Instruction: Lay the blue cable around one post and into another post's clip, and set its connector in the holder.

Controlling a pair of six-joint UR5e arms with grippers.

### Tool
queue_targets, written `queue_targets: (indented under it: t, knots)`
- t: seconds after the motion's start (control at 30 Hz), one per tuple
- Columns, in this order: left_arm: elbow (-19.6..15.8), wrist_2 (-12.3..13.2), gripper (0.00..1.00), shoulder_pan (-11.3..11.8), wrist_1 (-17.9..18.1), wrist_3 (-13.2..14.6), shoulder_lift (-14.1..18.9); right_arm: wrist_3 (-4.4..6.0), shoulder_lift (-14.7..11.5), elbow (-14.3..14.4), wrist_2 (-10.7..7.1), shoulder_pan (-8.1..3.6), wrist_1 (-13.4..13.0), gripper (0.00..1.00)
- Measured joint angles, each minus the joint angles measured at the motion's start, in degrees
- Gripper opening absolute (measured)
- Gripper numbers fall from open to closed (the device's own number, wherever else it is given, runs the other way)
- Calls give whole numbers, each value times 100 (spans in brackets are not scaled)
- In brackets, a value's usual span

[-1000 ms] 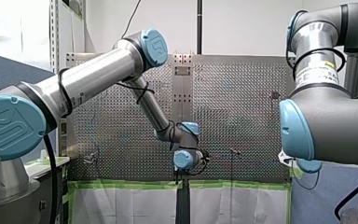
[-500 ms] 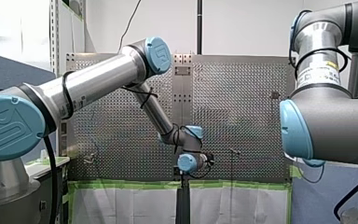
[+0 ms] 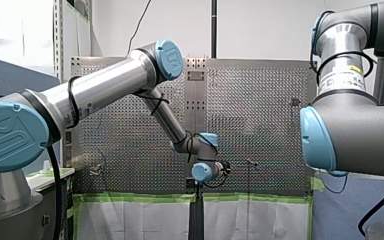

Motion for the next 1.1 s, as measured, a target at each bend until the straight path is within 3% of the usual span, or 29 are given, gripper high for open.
queue_targets:
  t: [0.37, 0.53, 0.83, 1.1]
  knots:
    - [40, 137, 0, 47, -48, -247, -2, -82, 7, -85, -313, 107, 34, 0]
    - [38, 144, 0, 70, -137, -251, -1, -69, 11, -134, -457, 81, 62, 0]
    - [37, 156, 0, 235, -385, -140, 5, -87, 24, -149, -916, 28, -147, 0]
    - [37, 238, 0, 383, -584, 152, 6, -123, 26, -160, -1302, 12, -242, 0]
